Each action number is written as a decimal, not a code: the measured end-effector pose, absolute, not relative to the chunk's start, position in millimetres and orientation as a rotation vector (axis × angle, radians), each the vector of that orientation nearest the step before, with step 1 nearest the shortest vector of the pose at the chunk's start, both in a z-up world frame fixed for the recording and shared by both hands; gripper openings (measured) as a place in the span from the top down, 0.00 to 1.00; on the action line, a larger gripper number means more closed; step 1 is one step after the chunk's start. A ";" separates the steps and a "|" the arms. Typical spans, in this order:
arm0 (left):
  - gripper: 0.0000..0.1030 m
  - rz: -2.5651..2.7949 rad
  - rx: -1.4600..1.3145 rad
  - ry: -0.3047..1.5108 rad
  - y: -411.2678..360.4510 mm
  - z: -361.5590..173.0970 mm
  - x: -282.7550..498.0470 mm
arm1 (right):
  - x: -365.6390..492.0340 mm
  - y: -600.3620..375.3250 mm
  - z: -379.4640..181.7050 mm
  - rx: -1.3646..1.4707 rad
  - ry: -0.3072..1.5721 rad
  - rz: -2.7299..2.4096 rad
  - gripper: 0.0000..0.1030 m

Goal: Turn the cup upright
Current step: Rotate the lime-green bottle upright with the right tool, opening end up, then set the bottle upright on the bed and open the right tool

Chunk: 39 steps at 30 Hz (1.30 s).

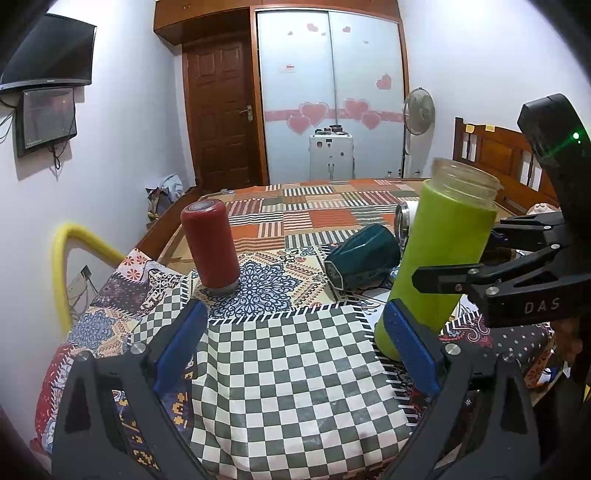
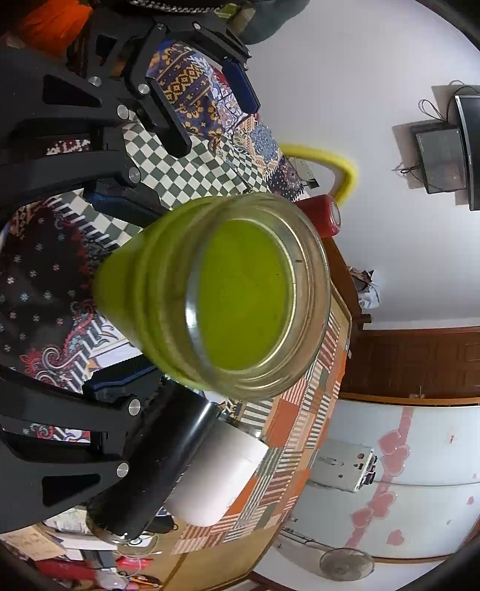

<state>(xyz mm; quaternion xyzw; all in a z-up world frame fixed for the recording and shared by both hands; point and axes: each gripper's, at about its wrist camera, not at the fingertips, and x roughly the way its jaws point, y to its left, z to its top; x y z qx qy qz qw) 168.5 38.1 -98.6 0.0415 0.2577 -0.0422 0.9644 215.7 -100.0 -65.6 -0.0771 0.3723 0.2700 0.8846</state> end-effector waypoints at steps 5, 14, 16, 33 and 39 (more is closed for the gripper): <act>0.05 -0.077 0.075 0.521 41.7 -99.6 168.9 | 215.4 -94.8 -68.2 -0.167 0.745 0.557 0.40; 0.05 -0.052 0.065 0.491 46.1 -88.4 159.3 | 213.2 -96.4 -65.1 -0.125 0.728 0.560 0.39; 0.05 -0.055 0.055 0.476 46.7 -82.5 153.3 | 207.6 -101.2 -60.3 -0.110 0.716 0.562 0.39; 0.05 -0.086 0.036 0.168 11.9 11.0 30.5 | 56.7 -159.7 43.9 0.043 0.279 0.396 0.25; 0.05 -0.090 0.031 0.108 0.3 23.6 -10.6 | 27.6 -166.0 55.6 0.059 0.196 0.348 0.17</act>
